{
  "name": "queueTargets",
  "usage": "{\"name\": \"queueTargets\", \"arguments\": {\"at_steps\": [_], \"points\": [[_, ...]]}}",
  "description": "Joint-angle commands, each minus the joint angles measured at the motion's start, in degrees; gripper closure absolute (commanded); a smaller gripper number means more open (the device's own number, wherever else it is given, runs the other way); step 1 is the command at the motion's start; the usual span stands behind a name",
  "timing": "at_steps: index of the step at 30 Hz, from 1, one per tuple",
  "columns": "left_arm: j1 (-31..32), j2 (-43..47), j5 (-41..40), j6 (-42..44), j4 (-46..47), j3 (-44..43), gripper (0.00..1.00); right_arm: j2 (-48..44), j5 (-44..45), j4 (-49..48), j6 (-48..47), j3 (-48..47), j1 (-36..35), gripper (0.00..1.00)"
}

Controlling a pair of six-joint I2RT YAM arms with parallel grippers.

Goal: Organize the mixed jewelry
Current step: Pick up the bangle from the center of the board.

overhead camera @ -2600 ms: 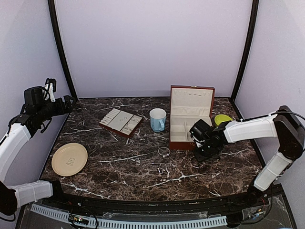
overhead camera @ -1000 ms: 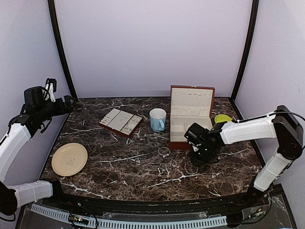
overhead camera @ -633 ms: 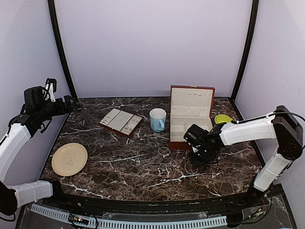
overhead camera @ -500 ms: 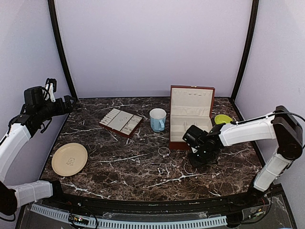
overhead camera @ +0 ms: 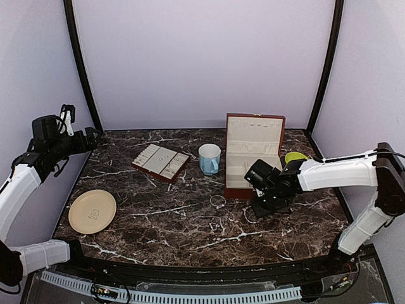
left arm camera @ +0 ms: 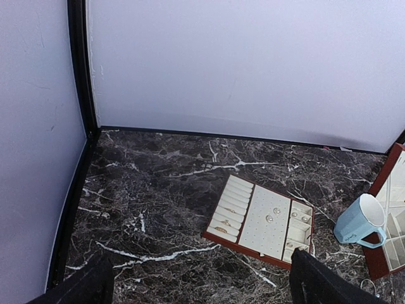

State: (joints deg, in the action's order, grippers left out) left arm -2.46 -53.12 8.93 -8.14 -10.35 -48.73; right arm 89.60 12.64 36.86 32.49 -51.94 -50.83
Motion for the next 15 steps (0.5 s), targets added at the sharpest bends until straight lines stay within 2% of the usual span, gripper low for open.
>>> {"name": "queueTargets", "arguments": {"at_steps": [1, 7, 15], "points": [[-0.1, 1.3, -0.8, 0.1, 0.5, 0.6, 0.01, -3.6, 1.3, 2.4, 0.3, -3.8, 1.1, 1.0], [-0.2, 1.6, -2.1, 0.2, 0.8, 0.9, 0.01, -5.0, 5.1, 16.1, -1.6, -15.3, 5.1, 1.0], [-0.2, 2.3, -2.9, 0.4, 1.0, 1.1, 0.01, 0.5, 6.2, 21.7, -8.5, -29.4, 13.3, 1.0]]}}
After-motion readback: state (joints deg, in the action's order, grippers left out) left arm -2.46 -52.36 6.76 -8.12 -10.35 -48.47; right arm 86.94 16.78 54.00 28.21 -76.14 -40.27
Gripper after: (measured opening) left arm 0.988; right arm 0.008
